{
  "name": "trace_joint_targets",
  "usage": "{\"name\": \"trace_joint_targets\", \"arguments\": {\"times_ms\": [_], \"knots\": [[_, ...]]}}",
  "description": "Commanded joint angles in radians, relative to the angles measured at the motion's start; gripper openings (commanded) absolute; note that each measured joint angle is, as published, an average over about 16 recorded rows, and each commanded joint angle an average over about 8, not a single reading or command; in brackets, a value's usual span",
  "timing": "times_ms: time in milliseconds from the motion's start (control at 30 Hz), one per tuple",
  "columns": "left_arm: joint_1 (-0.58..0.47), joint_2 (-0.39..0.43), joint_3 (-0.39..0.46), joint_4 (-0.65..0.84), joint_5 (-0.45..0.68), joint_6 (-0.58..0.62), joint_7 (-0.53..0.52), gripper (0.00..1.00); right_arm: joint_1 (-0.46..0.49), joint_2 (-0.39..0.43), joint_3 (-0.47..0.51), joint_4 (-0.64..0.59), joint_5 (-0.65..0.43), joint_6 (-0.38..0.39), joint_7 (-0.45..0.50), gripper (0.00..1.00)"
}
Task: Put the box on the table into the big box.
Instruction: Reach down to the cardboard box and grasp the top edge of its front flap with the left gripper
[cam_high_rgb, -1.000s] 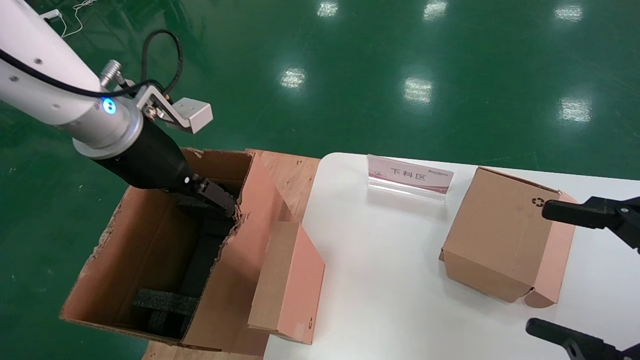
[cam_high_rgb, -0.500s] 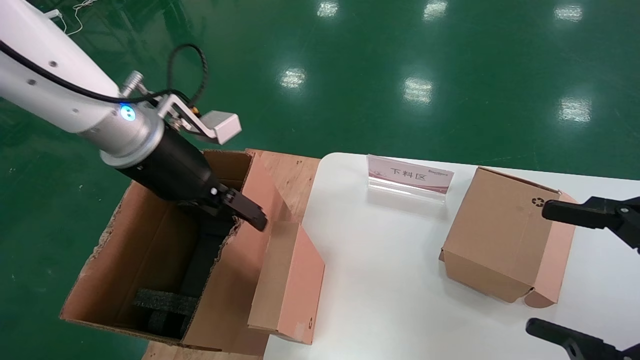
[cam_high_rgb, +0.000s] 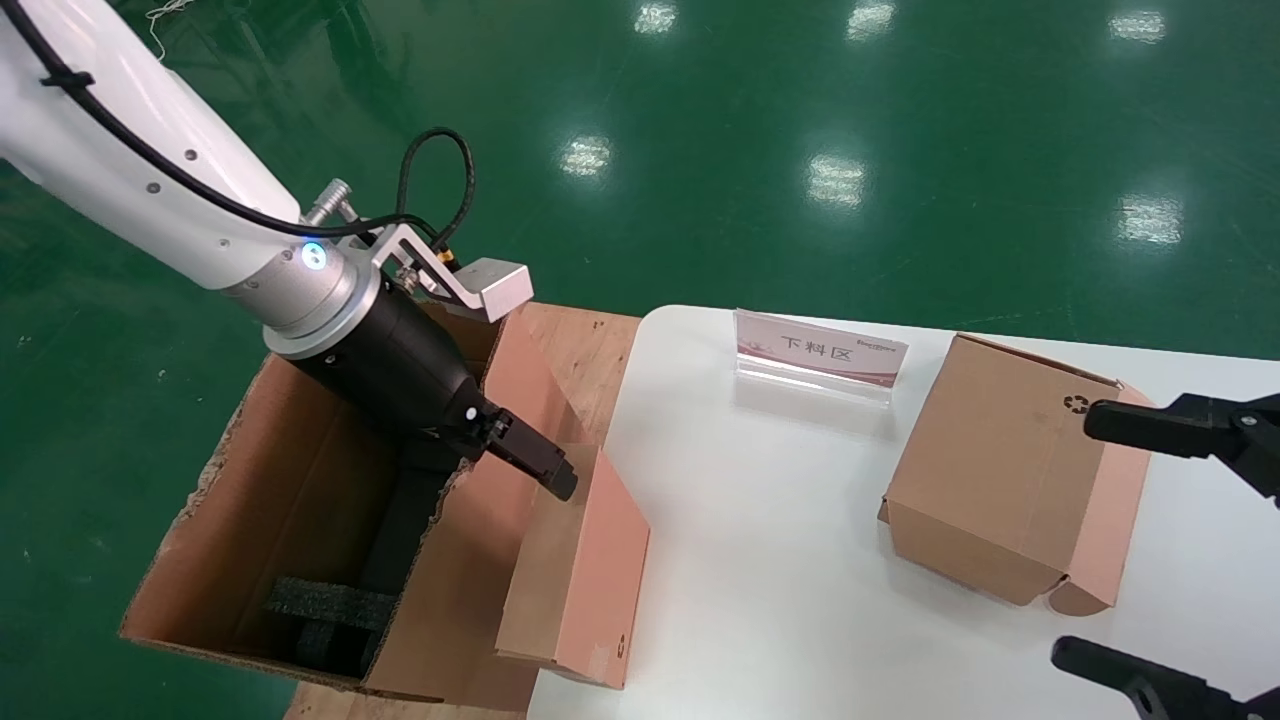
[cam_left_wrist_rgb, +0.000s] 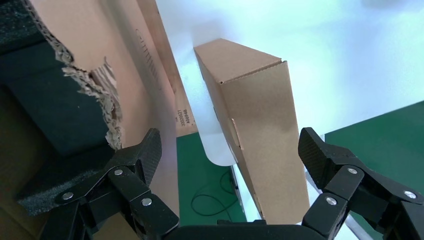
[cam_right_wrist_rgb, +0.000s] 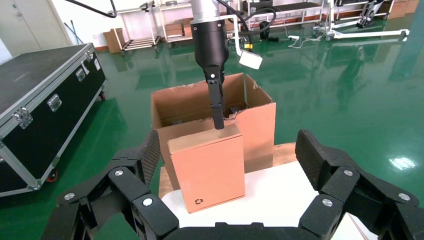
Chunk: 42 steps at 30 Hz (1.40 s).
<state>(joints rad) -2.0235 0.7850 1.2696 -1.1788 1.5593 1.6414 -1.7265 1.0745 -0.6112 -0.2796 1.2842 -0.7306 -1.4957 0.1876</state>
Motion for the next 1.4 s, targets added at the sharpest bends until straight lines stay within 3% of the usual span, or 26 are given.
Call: {"name": "trace_joint_targets", "arguments": {"times_ms": [33,1400], "knots": [[0.0,0.007,0.008,0.018,-0.005,-0.001,0.02,1.0,0.0,0.0,0.0,0.0,0.0,0.0,0.0,1.0],[-0.056,0.124,0.167,0.283,-0.105,0.015,0.264,1.0,0.0,0.0,0.0,0.0,0.0,0.0,0.0,1.0]]}}
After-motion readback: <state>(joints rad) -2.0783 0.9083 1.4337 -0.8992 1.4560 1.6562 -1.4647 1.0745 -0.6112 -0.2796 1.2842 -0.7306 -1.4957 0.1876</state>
